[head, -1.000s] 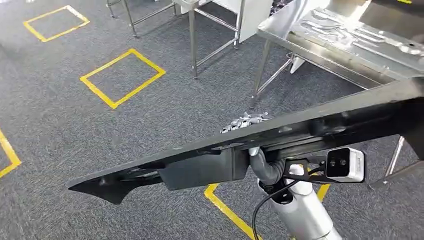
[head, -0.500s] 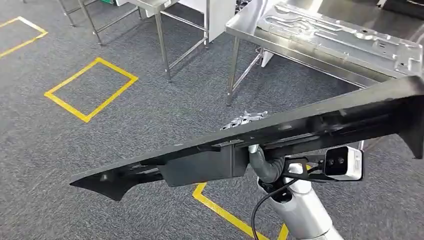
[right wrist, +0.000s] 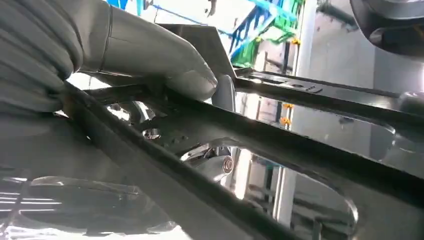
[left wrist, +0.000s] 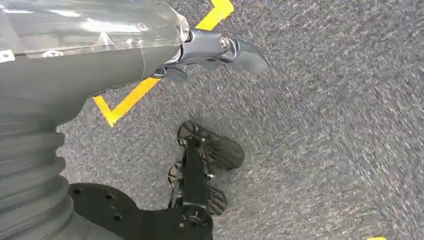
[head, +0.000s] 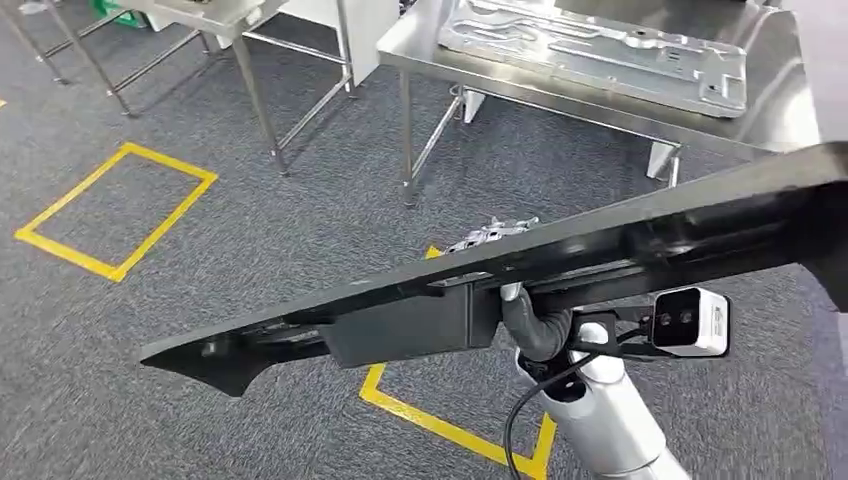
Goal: Take the parts from the cabinet and place them on the table.
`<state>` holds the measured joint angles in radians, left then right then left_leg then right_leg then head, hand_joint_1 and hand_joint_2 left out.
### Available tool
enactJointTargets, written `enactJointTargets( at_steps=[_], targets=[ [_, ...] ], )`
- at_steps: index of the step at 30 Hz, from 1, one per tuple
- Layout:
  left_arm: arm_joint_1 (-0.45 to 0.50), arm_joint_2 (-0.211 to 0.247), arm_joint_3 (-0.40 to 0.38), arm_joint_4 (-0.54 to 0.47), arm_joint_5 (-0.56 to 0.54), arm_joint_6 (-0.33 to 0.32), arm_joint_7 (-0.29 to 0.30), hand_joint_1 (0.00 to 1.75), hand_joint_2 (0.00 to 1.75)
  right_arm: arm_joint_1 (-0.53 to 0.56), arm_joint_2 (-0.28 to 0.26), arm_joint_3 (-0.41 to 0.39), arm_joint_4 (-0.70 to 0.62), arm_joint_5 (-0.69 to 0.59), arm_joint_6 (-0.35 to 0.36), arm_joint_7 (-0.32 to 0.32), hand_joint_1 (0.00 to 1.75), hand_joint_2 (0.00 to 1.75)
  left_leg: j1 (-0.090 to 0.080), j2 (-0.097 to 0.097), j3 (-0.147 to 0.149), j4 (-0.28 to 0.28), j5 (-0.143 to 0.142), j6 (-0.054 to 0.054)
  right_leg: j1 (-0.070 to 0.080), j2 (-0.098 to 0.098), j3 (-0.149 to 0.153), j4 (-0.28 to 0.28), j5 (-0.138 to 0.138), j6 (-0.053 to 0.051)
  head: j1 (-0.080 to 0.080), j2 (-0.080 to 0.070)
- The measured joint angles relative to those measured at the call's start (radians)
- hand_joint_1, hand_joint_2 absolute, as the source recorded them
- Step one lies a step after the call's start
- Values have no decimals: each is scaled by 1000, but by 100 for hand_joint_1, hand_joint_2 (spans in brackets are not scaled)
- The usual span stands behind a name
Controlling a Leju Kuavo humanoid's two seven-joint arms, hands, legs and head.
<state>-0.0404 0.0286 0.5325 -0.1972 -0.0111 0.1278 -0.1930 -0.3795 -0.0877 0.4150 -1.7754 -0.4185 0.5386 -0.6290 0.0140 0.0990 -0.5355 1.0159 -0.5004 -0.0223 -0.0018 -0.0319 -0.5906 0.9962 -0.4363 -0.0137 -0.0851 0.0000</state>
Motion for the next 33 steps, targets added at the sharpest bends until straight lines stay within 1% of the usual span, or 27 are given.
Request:
enactJointTargets(
  at_steps=[1,2,3,4,5,6,7,8,9,10,12,14,15,16,17,19,20,21,22,23,24,25,29,30,31,32,33],
  targets=[
    [2,-1,0,0,0,0,0,0,175,-5,0,0,-1,-1,0,-1,175,175,0,-45,-20,44,-30,-1,-2,10,0,-2,1,-7,0,0],
    [3,-1,0,0,-1,-2,0,0,175,-5,0,0,-1,-1,0,-1,175,175,3,-72,-57,122,-72,-4,-2,21,-1,-2,3,-9,0,0],
    [5,-1,1,0,0,-2,0,0,175,-3,0,0,-1,-1,1,-1,175,175,3,-84,-100,209,-109,-6,-1,34,-1,-2,3,-10,0,0],
    [7,0,1,0,0,-2,0,0,175,-2,0,0,1,-1,0,0,175,175,3,-89,-136,277,-127,-9,-1,48,-2,0,3,-10,0,0],
    [10,0,1,0,0,-2,0,0,175,-1,0,0,2,-1,0,1,175,175,3,-90,-155,307,-124,-10,-1,62,-2,1,2,-10,0,0],
    [12,0,1,0,0,-2,0,0,175,0,0,0,2,-1,0,1,175,175,3,-90,-151,284,-93,-10,-1,77,-1,3,2,-10,0,0],
    [12,0,1,0,0,-2,0,0,175,-1,0,0,2,-1,0,1,175,175,4,-91,-129,222,-48,-9,-2,91,0,6,1,-9,0,0],
    [11,0,1,0,-1,-2,-5,0,175,-1,0,0,2,-1,0,1,175,175,7,-98,-92,131,5,-8,-3,105,0,9,-1,-5,0,0],
    [11,0,1,0,-1,-2,-8,0,175,-1,0,0,2,-1,0,1,175,175,10,-120,-58,50,44,-6,-3,116,-1,14,-4,-1,0,0],
    [12,0,2,0,-1,-3,-11,0,175,-2,0,0,2,-1,0,1,175,175,10,-168,-44,13,31,0,2,127,-8,24,-8,6,0,0],
    [6,0,2,0,-2,-6,-19,0,175,-1,0,0,2,-1,-1,2,175,175,6,-153,-44,10,31,8,-5,143,-18,26,-5,17,0,0],
    [3,0,2,0,-2,-14,-27,0,175,-2,0,0,2,-1,-4,4,175,175,9,-136,-40,4,36,24,-5,160,-20,19,-1,32,0,0],
    [1,-3,3,0,-3,-18,-30,0,175,-2,0,0,2,-1,-6,5,175,175,13,-121,-36,-4,42,32,-7,136,-20,29,-7,34,0,0],
    [1,-3,3,0,-5,-20,-32,0,175,-9,0,-1,2,-2,-9,7,175,175,12,-112,-35,-7,42,39,-2,84,-38,66,-36,39,0,0],
    [4,-3,3,0,-5,-22,-33,0,175,-14,0,-1,2,-3,-12,7,175,175,10,-102,-35,-8,42,42,-3,60,-71,132,-74,43,0,0],
    [9,-3,4,0,-5,-26,-34,0,175,-12,0,-1,2,-6,-16,7,175,175,8,-79,-36,-7,40,44,-8,43,-149,289,-137,51,0,0],
    [9,-3,5,0,-5,-28,-34,0,175,-12,-2,-1,2,-7,-17,7,175,175,7,-67,-36,-6,39,44,-11,42,-169,327,-143,53,0,0],
    [9,-3,6,0,-5,-29,-34,0,175,-12,-2,-1,2,-7,-16,8,175,175,7,-57,-35,-6,38,43,-12,40,-165,318,-127,54,0,0],
    [8,-3,7,0,-5,-31,-34,0,175,-12,-2,-1,2,-8,-16,8,175,175,7,-46,-33,-6,36,42,-12,35,-138,264,-91,53,0,0],
    [7,-3,8,0,-5,-32,-34,0,175,-13,-2,-1,2,-8,-16,8,175,175,7,-35,-29,-6,33,39,-11,22,-87,170,-44,49,0,0],
    [6,-4,8,0,-5,-32,-34,0,175,-13,-2,-1,2,-9,-16,8,175,175,6,-28,-24,-6,30,36,-8,-4,-35,78,-8,43,0,0],
    [6,-4,8,0,-5,-33,-34,0,175,-15,-2,-2,2,-9,-16,8,175,175,2,-19,-20,-5,27,31,1,-57,-5,15,-11,33,0,0],
    [4,-5,9,0,-5,-33,-35,0,175,-16,-2,-3,1,-10,-16,8,175,175,-4,21,-8,-11,20,8,9,-7,-11,13,-6,14,0,0],
    [1,-5,9,0,-5,-33,-36,0,175,-15,-2,-3,-2,-10,-16,8,175,175,-1,8,-10,-6,11,0,-7,4,-2,0,3,5,0,0],
    [1,-6,10,0,-5,-33,-36,0,175,-18,-2,-3,-2,-11,-16,7,175,175,1,-38,-15,19,-9,-2,-5,14,0,-4,4,1,0,0],
    [3,-6,10,0,-5,-35,-36,0,175,-20,-2,-3,-2,-11,-16,7,175,175,4,-68,-41,78,-47,-2,-5,21,0,-3,5,-4,0,0],
    [4,-6,11,0,-5,-34,-36,0,175,-19,-1,-3,-2,-11,-16,7,175,175,4,-83,-79,158,-87,-3,-4,33,-1,-3,4,-5,0,0]
  ],
)
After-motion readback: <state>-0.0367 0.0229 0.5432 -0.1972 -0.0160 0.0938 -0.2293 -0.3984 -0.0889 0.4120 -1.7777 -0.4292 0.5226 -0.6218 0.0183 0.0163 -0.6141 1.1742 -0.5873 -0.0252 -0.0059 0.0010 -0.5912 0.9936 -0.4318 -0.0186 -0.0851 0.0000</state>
